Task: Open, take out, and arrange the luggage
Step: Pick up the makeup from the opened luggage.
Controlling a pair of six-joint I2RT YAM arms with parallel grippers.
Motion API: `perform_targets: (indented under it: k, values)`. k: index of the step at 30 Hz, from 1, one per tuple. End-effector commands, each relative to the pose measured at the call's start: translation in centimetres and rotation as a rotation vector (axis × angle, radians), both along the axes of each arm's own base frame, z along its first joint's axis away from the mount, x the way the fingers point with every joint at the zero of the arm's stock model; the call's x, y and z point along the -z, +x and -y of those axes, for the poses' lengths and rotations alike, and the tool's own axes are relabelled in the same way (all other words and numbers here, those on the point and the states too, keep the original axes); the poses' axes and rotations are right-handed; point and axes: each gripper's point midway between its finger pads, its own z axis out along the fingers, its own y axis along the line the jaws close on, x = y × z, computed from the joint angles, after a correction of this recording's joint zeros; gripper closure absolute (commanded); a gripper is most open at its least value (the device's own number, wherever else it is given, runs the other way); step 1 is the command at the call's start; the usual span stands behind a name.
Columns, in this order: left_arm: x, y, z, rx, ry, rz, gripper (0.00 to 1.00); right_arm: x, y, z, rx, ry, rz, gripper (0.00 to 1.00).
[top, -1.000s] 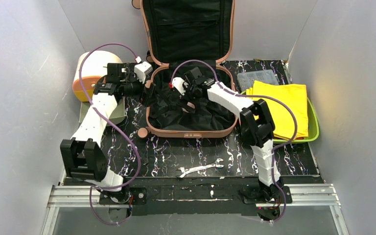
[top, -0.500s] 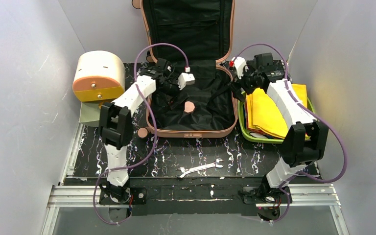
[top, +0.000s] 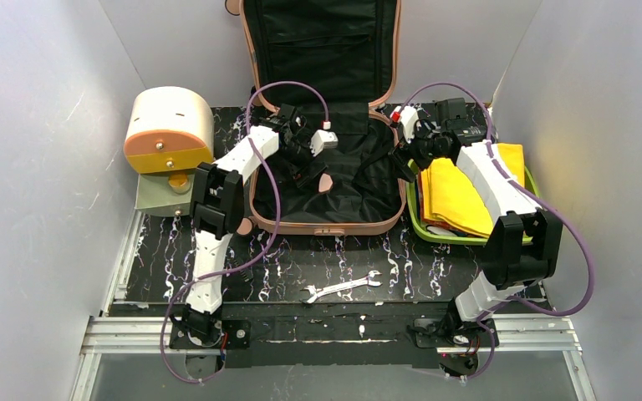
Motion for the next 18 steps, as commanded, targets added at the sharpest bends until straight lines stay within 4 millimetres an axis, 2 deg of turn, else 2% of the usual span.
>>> perform_targets:
  k: [1,13,18]
  values:
    - [-0.9,-0.5,1.6,-0.013,-0.038,-0.048,0.02,-1.5,0.0,-0.5,-0.026,0.032,0.05,0.02]
    - [2.3,0.1,2.7,-0.027,0.058,-0.035,0.02,-1.1,-0.3,-0.7,-0.041,0.037,0.038,0.02]
    - [2.8,0.2,3.0,-0.019,0.066,-0.017,0.02,-0.9,-0.4,-0.7,-0.047,0.04,0.029,0.02]
